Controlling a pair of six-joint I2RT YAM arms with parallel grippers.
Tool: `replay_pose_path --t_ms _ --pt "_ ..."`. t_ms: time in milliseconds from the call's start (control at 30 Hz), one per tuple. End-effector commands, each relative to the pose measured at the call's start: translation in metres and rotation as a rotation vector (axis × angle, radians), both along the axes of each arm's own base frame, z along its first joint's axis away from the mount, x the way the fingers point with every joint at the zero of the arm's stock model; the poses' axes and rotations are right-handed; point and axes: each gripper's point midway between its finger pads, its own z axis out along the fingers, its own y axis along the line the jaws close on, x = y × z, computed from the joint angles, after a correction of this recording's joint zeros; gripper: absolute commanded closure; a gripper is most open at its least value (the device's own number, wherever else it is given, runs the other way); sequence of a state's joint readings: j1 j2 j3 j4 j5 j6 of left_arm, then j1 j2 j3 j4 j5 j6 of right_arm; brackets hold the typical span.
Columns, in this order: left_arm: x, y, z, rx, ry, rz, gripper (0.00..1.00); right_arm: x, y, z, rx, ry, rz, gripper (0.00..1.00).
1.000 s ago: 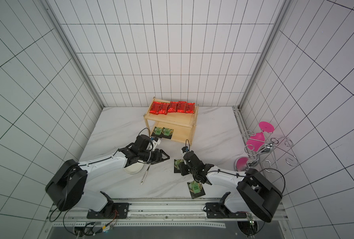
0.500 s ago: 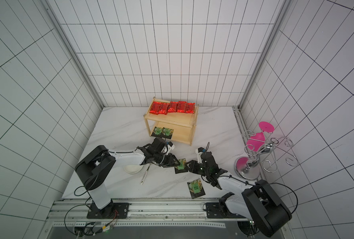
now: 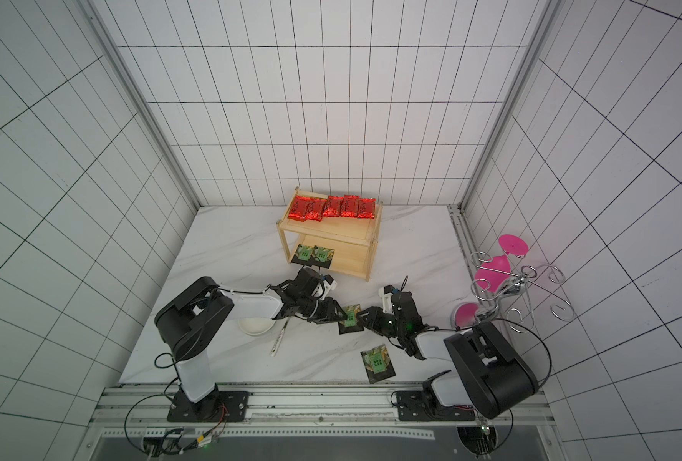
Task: Place the tea bags on the shelf by color
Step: Pick up the tea bag from the center of the board.
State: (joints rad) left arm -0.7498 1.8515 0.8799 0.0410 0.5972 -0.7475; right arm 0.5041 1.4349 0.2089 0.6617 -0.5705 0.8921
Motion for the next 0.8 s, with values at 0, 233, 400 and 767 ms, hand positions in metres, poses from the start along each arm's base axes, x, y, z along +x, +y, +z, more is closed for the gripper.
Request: replay_pose_path --t_ms 0,233,400,767 --pt "-0.002 0.017 -0.024 0.055 0.029 0.038 0.6 -0.003 0.007 -0.005 0.089 0.089 -0.002 0.67" --pt "0.006 0.022 -0.015 0.026 0.024 0.061 0.61 0.01 0.022 0.005 0.195 0.09 0.003 0.95" --pt "0.026 0.032 0.039 -0.077 -0.025 0.114 0.39 0.011 0.023 0.024 0.239 0.02 0.047 1.0" --pt "0.038 0.043 0.101 -0.398 0.031 0.139 0.29 0.019 0.041 0.101 0.404 -0.15 0.17 1.0"
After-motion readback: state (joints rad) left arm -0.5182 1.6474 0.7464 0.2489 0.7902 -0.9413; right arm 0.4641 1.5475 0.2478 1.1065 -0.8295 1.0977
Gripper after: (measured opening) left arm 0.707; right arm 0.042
